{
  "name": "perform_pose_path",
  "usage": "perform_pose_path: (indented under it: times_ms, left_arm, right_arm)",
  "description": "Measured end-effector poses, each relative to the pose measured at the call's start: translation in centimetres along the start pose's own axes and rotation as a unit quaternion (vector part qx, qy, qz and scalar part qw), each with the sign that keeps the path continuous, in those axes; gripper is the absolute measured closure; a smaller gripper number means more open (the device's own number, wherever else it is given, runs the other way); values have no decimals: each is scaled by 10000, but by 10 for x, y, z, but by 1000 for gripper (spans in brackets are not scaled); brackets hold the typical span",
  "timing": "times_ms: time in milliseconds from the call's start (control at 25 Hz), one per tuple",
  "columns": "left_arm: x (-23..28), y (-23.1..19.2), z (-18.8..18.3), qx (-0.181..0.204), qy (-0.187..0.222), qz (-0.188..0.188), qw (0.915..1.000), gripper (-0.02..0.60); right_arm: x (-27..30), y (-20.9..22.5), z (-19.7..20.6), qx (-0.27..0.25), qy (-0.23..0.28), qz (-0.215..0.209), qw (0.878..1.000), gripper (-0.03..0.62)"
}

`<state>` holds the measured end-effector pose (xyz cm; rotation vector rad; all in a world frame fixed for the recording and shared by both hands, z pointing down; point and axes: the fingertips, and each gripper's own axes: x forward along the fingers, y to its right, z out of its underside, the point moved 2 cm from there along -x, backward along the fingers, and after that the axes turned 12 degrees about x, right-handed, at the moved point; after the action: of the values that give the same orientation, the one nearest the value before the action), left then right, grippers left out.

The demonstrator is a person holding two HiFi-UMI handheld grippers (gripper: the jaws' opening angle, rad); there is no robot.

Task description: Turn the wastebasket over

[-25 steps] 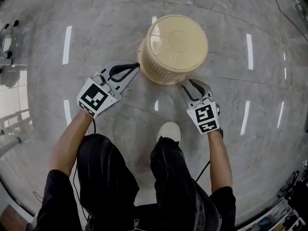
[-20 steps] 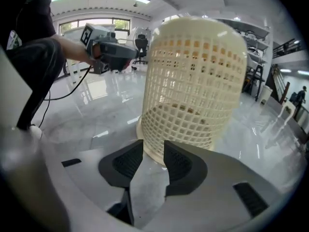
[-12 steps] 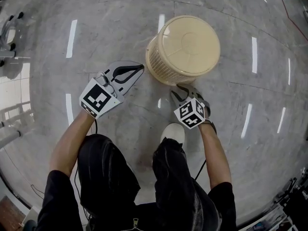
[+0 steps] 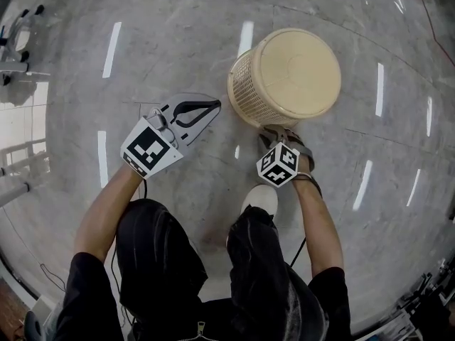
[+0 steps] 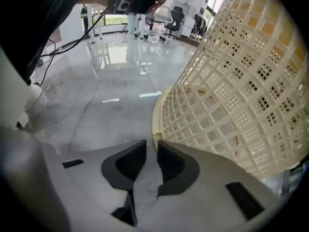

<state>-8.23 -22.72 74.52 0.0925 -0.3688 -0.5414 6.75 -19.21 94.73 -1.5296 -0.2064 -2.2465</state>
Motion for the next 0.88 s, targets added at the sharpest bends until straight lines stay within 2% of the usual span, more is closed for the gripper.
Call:
perform_pose_path:
  times_ms: [40,80,320,600,720,880]
  left_arm:
    - [-1,0,0,-6,9,2,10000,575]
    - [-2,1,-1,-5,15,9,10000,575]
    - [-10,0,-1,-25,-15,1,10000,575]
    - [-12,1,-3,-12,-16,7,10000,575]
    - [-15,0,-1,-21,-54,-30,10000,575]
    - [-21,-4,0,-37,-53,-105,9999,575]
  right_arm:
    - [0,3,-1,-25,-55,19,10000,558]
    - [0,7,-1,-35,-100,41,9999,574]
    - [3,8,-3,-395,-345,127,9985,572]
    - [7,19,-9,60,-558,214,9982,583]
    - [8,20,-12,112,-312,337,9989,586]
    - [-7,19,-29,630,335,282,9970,586]
